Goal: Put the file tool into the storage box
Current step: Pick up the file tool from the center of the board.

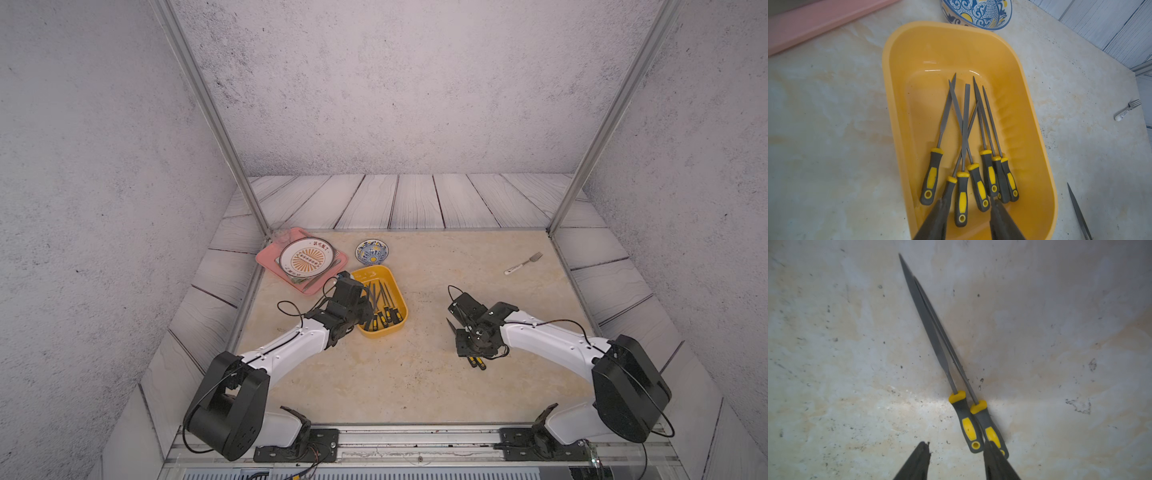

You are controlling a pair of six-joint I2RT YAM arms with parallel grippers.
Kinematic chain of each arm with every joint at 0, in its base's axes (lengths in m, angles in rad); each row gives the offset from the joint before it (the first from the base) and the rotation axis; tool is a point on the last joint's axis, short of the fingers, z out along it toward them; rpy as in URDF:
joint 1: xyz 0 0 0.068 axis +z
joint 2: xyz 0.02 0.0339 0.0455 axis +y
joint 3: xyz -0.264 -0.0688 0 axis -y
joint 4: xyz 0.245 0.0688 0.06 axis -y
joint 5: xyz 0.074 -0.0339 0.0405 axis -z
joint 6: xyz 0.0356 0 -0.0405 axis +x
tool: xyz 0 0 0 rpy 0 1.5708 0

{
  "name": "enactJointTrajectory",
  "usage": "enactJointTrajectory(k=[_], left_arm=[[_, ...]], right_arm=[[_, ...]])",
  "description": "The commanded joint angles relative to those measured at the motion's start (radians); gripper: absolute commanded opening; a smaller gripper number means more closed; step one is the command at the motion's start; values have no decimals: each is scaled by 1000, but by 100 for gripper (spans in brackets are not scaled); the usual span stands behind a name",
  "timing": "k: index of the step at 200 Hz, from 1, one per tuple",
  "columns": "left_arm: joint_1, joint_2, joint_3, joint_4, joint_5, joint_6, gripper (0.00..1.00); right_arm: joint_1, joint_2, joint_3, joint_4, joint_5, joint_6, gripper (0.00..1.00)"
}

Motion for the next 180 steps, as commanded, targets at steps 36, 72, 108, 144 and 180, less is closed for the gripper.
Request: enactJointTrajectory(k=[36, 72, 108, 144, 180], left_arm=[[-1, 17, -14, -2, 18, -15, 39], [-1, 18, -12, 0, 18, -13, 39], [-1, 21, -7, 9, 38, -14, 39], [-1, 41, 15, 55, 146, -2, 52], [-32, 69, 36, 140, 294, -1, 61]], right_arm=[[-6, 86, -36, 54, -72, 8, 46], [-5, 140, -44, 80, -99, 0, 46], [-5, 167, -52, 123, -133, -3, 25], [-3, 114, -33, 169, -181, -21, 8], [-3, -20, -33, 278, -290, -29, 6]])
